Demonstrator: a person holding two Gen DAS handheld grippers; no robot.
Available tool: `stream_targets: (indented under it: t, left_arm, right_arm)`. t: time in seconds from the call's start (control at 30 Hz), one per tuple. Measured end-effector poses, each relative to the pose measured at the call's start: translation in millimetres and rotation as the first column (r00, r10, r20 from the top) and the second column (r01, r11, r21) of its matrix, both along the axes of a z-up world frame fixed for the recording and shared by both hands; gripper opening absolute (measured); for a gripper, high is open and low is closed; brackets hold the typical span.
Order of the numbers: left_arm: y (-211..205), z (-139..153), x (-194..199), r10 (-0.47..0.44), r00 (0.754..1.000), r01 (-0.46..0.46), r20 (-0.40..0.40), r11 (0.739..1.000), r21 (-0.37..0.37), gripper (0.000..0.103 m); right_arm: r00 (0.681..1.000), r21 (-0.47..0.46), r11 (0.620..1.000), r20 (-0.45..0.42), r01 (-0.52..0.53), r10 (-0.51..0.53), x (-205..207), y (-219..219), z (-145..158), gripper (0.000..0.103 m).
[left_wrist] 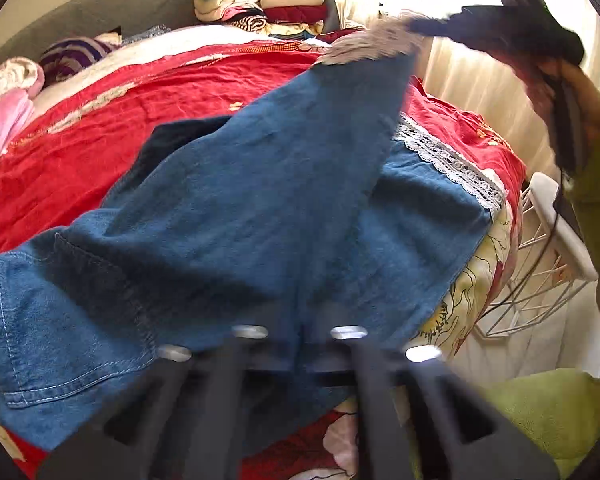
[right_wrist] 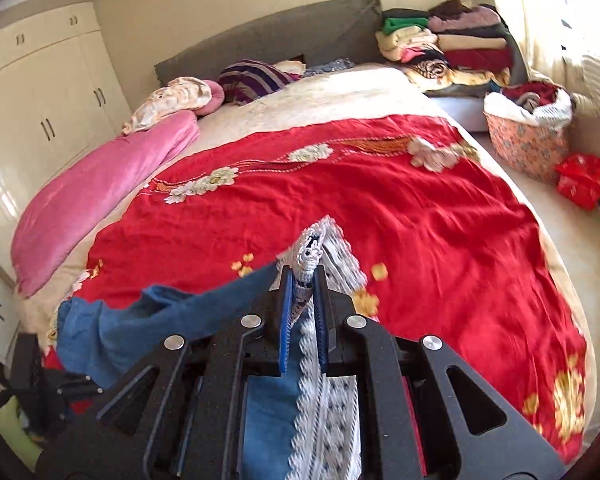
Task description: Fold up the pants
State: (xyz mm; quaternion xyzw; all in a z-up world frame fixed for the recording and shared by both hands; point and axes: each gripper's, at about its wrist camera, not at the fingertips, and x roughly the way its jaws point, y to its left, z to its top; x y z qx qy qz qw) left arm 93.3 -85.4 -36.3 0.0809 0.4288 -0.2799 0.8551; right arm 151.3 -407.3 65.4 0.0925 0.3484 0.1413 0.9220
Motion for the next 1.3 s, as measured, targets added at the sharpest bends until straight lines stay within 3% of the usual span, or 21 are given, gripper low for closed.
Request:
stream_targets:
  t: [0.27, 0.5, 0.7, 0.97, 1.03, 1.1, 1.17, 1.23, 1.3]
  left_arm:
    - [16, 18, -22, -0.017, 0.999, 0.018, 0.049, 1.0, -0.004, 0.002]
    - [22, 8, -32, -0.002, 1.0, 0.001, 0.031, 1.0, 0.022, 0.002]
    - [25, -2, -29, 0.011, 1.0, -0.01, -0.02, 1.0, 0.014, 0.002]
    - [27, -7, -30, 0.011, 0.999, -0.011, -0.04, 1.0, 0.004, 0.006]
    - [28, -5, -32, 0.006, 0.999, -0.007, -0.049, 1.0, -0.01, 0.014]
    - [34, 0, -37, 0.006, 0.998, -0.008, -0.067, 0.999, -0.037, 0.033]
    - [44, 14, -47, 0.011, 0.999, -0.015, -0.051, 0.997, -0.081, 0.052]
    - [56, 29, -54, 0.038, 0.999, -0.039, -0.015, 0.993, -0.11, 0.055]
    - [73, 47, -57, 0.102, 0.994, -0.096, 0.044, 0.988, -0.124, 0.065]
  right_arm:
    - [0.992, 0.06, 0.997, -0.123, 0.038, -0.03, -61, -26, -37, 0.005]
    - [0.972, 0.066, 0.997, -0.234, 0.036, -0.02, -103, -23, -68, 0.005]
    - [0.95, 0.048, 0.997, -0.309, 0.056, -0.038, -115, -25, -98, 0.005]
    - [0.942, 0.03, 0.998, -0.332, 0.056, -0.043, -117, -27, -104, 0.005]
    - [0.938, 0.04, 0.997, -0.345, 0.059, -0.041, -117, -28, -106, 0.006]
    - [0.937, 0.048, 0.997, -0.346, 0.068, -0.047, -120, -34, -99, 0.009]
    - [0.954, -0.005, 0.997, -0.291, 0.078, -0.076, -123, -39, -83, 0.012]
    - [0.982, -0.091, 0.996, -0.191, -0.002, -0.015, -127, -27, -62, 0.02]
    - [0.985, -0.196, 0.97, -0.123, -0.142, 0.12, -131, 8, -53, 0.022]
